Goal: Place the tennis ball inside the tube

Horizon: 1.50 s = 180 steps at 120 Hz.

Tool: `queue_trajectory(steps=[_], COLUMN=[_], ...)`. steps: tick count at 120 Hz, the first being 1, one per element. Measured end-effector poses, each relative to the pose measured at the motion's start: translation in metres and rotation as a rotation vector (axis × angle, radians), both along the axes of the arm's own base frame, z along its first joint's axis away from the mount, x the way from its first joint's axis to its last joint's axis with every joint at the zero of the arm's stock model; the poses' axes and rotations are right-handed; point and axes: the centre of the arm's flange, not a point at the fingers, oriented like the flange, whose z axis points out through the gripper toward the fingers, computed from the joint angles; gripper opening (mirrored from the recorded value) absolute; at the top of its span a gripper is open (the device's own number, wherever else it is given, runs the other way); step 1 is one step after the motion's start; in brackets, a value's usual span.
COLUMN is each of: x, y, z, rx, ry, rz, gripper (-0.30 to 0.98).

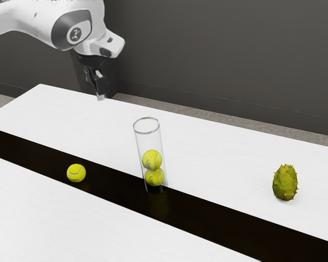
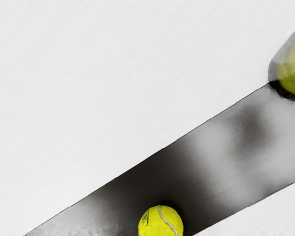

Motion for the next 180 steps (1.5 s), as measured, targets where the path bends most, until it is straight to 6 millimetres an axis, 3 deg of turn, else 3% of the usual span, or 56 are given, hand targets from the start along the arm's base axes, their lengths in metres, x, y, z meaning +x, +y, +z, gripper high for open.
queue_trajectory(steps=[12,34,59,72,91,121,162,180], x=[-0.013,-0.029,-0.047,-0.055,-0.049,-0.040,-0.026,-0.019], y=[0.032,0.078,0.095,0.108,0.136,0.152,0.162,0.164], z=[-0.013,-0.106,-0.193,-0.219,-0.259,-0.297,-0.327,-0.330], rx=[-0.021,-0.064,-0.157,-0.191,-0.209,-0.246,-0.266,-0.273], ry=[0.052,0.244,0.369,0.359,0.317,0.257,0.219,0.196], rz=[0.031,0.106,0.201,0.262,0.345,0.432,0.497,0.510], gripper=[0.67,0.68,0.68,0.69,0.69,0.68,0.52,0.47])
